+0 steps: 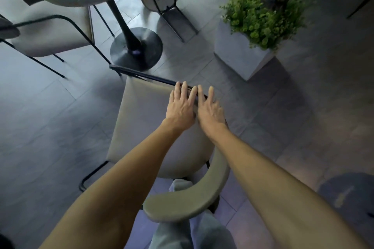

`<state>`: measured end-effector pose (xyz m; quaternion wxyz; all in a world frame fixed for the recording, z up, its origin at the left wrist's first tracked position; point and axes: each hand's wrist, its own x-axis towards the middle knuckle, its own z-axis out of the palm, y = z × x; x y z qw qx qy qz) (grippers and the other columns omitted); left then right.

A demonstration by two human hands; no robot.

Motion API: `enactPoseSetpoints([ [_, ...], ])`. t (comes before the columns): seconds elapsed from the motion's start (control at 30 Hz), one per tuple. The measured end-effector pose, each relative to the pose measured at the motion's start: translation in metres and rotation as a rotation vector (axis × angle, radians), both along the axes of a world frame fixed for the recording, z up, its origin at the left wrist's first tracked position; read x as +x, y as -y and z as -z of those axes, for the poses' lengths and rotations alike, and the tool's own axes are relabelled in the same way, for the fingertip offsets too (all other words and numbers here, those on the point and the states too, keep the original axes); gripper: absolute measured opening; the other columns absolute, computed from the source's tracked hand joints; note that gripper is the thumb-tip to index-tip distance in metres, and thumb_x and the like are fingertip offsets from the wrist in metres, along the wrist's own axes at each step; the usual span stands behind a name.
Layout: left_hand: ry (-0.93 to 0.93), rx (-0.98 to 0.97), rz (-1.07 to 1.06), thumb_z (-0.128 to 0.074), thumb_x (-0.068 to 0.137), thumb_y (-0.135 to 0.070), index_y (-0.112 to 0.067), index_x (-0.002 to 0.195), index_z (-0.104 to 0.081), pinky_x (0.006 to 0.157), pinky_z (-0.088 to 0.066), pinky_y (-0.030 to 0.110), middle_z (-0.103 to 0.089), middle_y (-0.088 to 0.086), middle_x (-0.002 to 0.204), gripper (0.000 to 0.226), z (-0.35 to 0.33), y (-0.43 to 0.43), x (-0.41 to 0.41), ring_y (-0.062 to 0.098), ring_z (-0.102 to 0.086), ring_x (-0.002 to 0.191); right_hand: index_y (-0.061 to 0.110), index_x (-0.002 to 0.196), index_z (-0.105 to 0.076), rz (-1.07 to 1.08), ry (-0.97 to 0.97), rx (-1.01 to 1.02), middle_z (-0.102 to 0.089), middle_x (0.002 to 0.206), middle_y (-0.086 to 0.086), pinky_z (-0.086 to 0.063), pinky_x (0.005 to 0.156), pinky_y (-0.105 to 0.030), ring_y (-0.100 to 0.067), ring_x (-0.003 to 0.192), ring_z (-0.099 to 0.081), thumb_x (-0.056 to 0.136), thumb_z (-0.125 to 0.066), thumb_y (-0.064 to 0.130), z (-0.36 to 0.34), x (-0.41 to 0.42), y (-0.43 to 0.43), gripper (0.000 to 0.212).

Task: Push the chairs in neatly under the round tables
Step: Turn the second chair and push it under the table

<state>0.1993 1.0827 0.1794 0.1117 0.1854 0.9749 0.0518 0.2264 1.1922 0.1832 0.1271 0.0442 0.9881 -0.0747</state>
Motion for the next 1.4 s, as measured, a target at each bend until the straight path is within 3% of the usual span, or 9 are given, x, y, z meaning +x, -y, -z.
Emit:
enactPoseSetpoints([
  [0.1, -0.009, -0.028, 0.02, -0.062, 0.081, -0.029, -0.016, 0.155, -0.017, 0.119, -0.019, 0.049, -0.014, 0.022, 0.16, 0.088, 0.005, -0.003, -0.03, 0.045, -0.005, 0.149, 0.012, 0.154, -0.022, -0.066, -0.135, 0.084, -0.036, 0.151, -0.021, -0.051, 0.075, -0.045, -0.034, 0.097, -0.061, 0.095, -0.054, 0.019, 0.011, -0.017, -0.008, 0.067],
  [0.2, -0.009, 0.018, 0.026, -0.063, 0.078, -0.031, -0.018, 0.149, -0.025, 0.115, -0.026, 0.048, -0.025, 0.019, 0.154, 0.081, 0.015, -0.003, -0.064, 0.046, -0.013, 0.147, 0.012, 0.145, -0.031, -0.088, -0.217, 0.026, -0.047, 0.142, -0.017, -0.05, 0.074, -0.046, -0.035, 0.095, -0.062, 0.093, -0.034, 0.02, 0.02, -0.043, -0.017, 0.053],
  [0.3, 0.017, 0.074, -0.002, -0.061, 0.081, -0.032, -0.021, 0.149, -0.028, 0.113, -0.028, 0.05, -0.029, 0.017, 0.152, 0.077, 0.021, -0.006, -0.1, 0.047, -0.016, 0.146, 0.011, 0.141, -0.043, -0.022, -0.234, 0.005, -0.052, 0.138, -0.016, -0.048, 0.076, -0.047, -0.036, 0.098, -0.062, 0.09, -0.022, 0.029, 0.018, -0.079, -0.015, 0.058],
  [0.43, 0.052, 0.068, -0.011, -0.059, 0.083, -0.03, -0.021, 0.153, -0.022, 0.115, -0.024, 0.052, -0.024, 0.018, 0.156, 0.079, 0.027, -0.011, -0.141, 0.047, -0.01, 0.148, 0.01, 0.152, -0.029, 0.025, -0.184, 0.028, -0.045, 0.144, -0.018, -0.046, 0.085, -0.049, -0.037, 0.111, -0.056, 0.091, -0.036, 0.024, 0.027, -0.105, -0.012, 0.062],
  [0.63, 0.046, 0.052, 0.023, -0.059, 0.083, -0.032, -0.013, 0.155, -0.018, 0.117, -0.021, 0.053, -0.02, 0.013, 0.161, 0.085, 0.038, -0.018, -0.18, 0.046, -0.003, 0.149, 0.015, 0.157, -0.011, 0.014, -0.087, 0.033, -0.032, 0.151, -0.015, -0.041, 0.098, -0.049, -0.036, 0.125, -0.043, 0.075, -0.071, 0.013, 0.034, -0.136, -0.024, 0.102],
  [0.93, 0.115, 0.025, 0.011, -0.056, 0.087, -0.032, -0.014, 0.156, -0.011, 0.119, -0.02, 0.052, -0.017, 0.007, 0.161, 0.084, 0.039, -0.025, -0.22, 0.044, -0.002, 0.15, 0.023, 0.158, -0.001, -0.013, 0.023, 0.002, -0.009, 0.163, -0.009, -0.037, 0.105, -0.047, -0.036, 0.134, -0.031, 0.074, -0.067, 0.018, 0.032, -0.16, -0.039, 0.107],
  [1.07, 0.156, 0.067, -0.012, -0.059, 0.086, -0.031, -0.019, 0.155, -0.016, 0.112, -0.032, 0.047, -0.023, 0.005, 0.156, 0.081, 0.037, -0.025, -0.233, 0.04, -0.023, 0.141, 0.025, 0.158, -0.002, -0.029, 0.108, -0.04, 0.001, 0.165, -0.003, -0.034, 0.108, -0.043, -0.036, 0.135, -0.029, 0.078, -0.065, 0.014, 0.028, -0.168, -0.051, 0.102],
  [1.2, 0.158, 0.112, -0.04, -0.06, 0.085, -0.032, -0.017, 0.149, -0.029, 0.102, -0.042, 0.046, -0.035, 0.005, 0.147, 0.072, 0.031, -0.03, -0.239, 0.035, -0.036, 0.13, 0.029, 0.157, -0.01, -0.087, 0.149, -0.093, 0.003, 0.165, 0.003, -0.036, 0.104, -0.039, -0.036, 0.127, -0.034, 0.075, -0.071, 0.016, 0.026, -0.176, -0.068, 0.104],
  [1.4, 0.145, 0.139, -0.086, -0.057, 0.086, -0.031, -0.019, 0.151, -0.027, 0.104, -0.042, 0.049, -0.031, 0.005, 0.151, 0.073, 0.022, -0.03, -0.213, 0.036, -0.029, 0.137, 0.022, 0.156, -0.02, -0.281, 0.107, -0.041, -0.007, 0.165, -0.003, -0.035, 0.108, -0.045, -0.035, 0.137, -0.028, 0.08, -0.063, 0.019, 0.011, -0.182, -0.087, 0.088],
])
